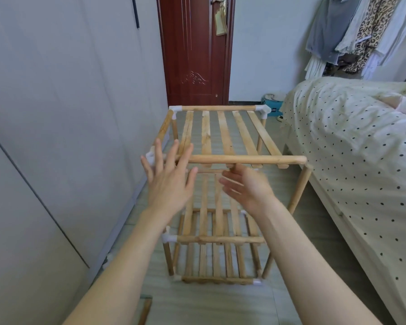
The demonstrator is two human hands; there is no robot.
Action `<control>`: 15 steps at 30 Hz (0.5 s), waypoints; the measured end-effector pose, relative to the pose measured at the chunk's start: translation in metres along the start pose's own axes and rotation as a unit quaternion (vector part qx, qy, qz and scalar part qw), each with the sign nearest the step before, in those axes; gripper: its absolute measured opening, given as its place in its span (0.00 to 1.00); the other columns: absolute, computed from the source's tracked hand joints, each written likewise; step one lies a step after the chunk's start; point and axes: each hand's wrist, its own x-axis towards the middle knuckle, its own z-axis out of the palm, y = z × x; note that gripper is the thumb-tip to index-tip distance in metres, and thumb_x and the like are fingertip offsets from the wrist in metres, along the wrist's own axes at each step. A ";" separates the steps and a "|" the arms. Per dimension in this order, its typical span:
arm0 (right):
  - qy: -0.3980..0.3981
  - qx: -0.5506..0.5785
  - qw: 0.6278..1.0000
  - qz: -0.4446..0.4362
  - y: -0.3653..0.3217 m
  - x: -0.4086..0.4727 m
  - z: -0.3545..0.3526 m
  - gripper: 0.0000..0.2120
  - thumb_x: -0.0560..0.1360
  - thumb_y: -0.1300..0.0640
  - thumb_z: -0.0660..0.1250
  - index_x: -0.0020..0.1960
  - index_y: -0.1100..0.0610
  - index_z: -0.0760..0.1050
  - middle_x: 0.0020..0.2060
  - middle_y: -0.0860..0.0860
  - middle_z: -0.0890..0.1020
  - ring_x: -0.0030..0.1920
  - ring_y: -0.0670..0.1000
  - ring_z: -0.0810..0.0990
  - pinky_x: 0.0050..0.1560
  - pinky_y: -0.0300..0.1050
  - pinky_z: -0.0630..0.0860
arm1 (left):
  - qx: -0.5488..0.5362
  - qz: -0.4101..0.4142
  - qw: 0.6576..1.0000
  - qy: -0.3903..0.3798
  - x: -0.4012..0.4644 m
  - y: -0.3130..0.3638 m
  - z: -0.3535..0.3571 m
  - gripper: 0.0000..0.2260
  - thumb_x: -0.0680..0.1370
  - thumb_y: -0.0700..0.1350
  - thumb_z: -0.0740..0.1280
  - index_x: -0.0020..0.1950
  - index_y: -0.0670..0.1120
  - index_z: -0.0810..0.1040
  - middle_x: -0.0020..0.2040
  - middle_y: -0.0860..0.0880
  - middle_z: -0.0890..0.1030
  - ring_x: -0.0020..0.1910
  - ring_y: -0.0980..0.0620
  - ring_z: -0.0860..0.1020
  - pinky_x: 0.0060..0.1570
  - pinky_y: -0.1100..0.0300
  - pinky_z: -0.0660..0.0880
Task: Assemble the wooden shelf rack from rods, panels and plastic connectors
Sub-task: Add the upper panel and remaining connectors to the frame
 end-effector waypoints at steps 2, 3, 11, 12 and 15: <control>0.102 -0.118 0.983 -0.098 -0.010 -0.003 -0.018 0.13 0.80 0.58 0.56 0.43 0.60 0.76 0.41 0.54 0.83 0.39 0.51 0.80 0.43 0.46 0.76 | 0.008 -0.011 1.000 -0.002 0.006 -0.006 0.002 0.25 0.80 0.59 0.44 0.77 0.57 0.46 0.78 0.50 0.46 0.74 0.45 0.32 0.68 0.40 0.30; 0.156 -0.187 0.957 -0.156 -0.014 -0.003 -0.028 0.14 0.80 0.57 0.56 0.41 0.59 0.77 0.41 0.54 0.83 0.40 0.52 0.80 0.46 0.48 0.77 | 0.010 -0.020 1.000 -0.003 0.008 -0.007 0.002 0.26 0.80 0.60 0.44 0.77 0.57 0.45 0.78 0.50 0.45 0.74 0.45 0.32 0.67 0.41 0.29; 0.203 -0.420 0.837 -0.286 -0.022 0.012 -0.099 0.20 0.79 0.54 0.61 0.68 0.58 0.67 0.61 0.53 0.75 0.63 0.55 0.71 0.61 0.49 0.68 | -0.008 0.039 0.999 0.035 -0.006 0.025 0.021 0.32 0.80 0.53 0.56 0.76 0.55 0.39 0.77 0.44 0.38 0.73 0.41 0.32 0.69 0.38 0.32; 0.169 -0.402 0.858 -0.270 -0.018 0.014 -0.103 0.19 0.79 0.55 0.61 0.68 0.58 0.67 0.56 0.51 0.77 0.59 0.53 0.75 0.55 0.44 0.69 | -0.003 0.067 0.997 0.029 -0.008 0.031 0.025 0.33 0.79 0.53 0.57 0.75 0.57 0.37 0.76 0.44 0.36 0.73 0.41 0.30 0.69 0.38 0.32; 0.157 -0.387 0.863 -0.286 -0.011 0.015 -0.107 0.14 0.79 0.60 0.60 0.64 0.57 0.71 0.44 0.46 0.77 0.46 0.48 0.77 0.46 0.41 0.67 | 0.009 0.099 0.995 0.005 -0.007 0.037 0.030 0.36 0.79 0.55 0.57 0.73 0.59 0.30 0.74 0.45 0.29 0.70 0.42 0.25 0.68 0.40 0.30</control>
